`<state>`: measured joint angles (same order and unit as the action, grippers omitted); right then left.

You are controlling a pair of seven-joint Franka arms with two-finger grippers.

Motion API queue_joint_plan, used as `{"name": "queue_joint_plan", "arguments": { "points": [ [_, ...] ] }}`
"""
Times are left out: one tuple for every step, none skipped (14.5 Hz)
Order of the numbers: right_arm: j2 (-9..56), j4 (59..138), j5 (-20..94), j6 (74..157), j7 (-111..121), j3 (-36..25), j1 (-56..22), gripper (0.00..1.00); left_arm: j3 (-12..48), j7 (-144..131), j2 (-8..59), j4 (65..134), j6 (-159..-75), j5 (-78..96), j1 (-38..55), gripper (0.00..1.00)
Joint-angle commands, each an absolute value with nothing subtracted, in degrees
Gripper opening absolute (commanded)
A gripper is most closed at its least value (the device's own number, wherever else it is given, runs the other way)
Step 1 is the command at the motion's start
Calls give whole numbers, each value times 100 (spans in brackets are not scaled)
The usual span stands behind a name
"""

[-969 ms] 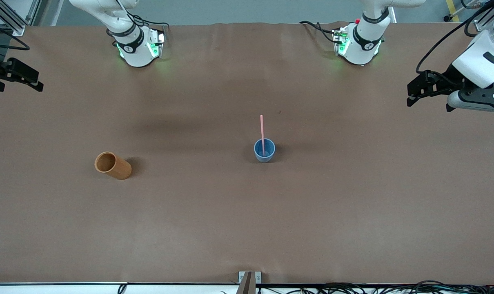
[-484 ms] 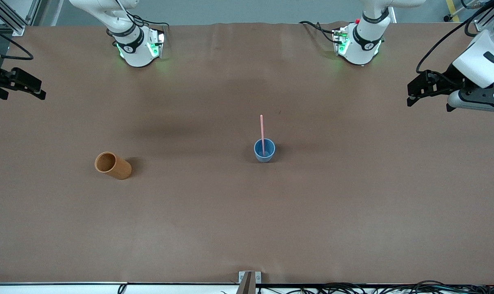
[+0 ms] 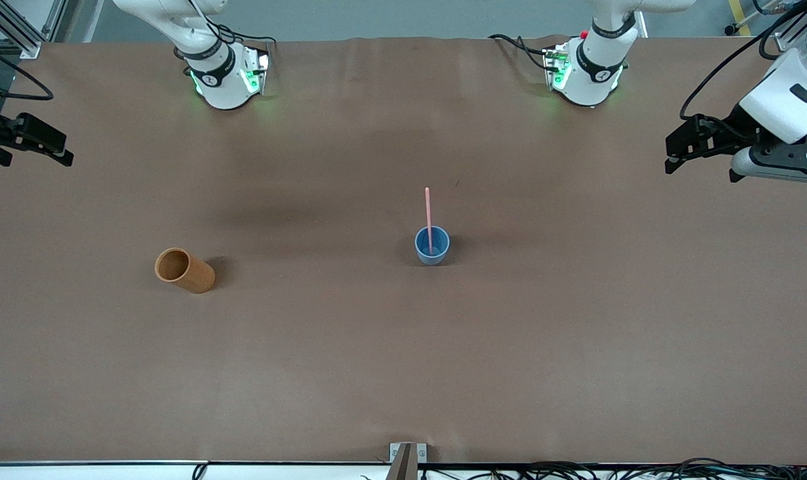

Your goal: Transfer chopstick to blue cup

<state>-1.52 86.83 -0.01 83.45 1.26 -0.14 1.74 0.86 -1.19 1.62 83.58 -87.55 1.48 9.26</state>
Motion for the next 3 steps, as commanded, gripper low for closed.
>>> {"name": "queue_joint_plan", "arguments": {
  "points": [
    [-229,8754,79,8464,202,62,308,100,97,-97,185,8235,-8675,211,896,100],
    [-211,8737,79,8525,193,62,316,100,97,-97,185,8235,-8675,211,896,100],
    [-211,8728,79,8595,193,53,316,100,97,-97,185,8235,-8675,211,896,100]
  ]
}}
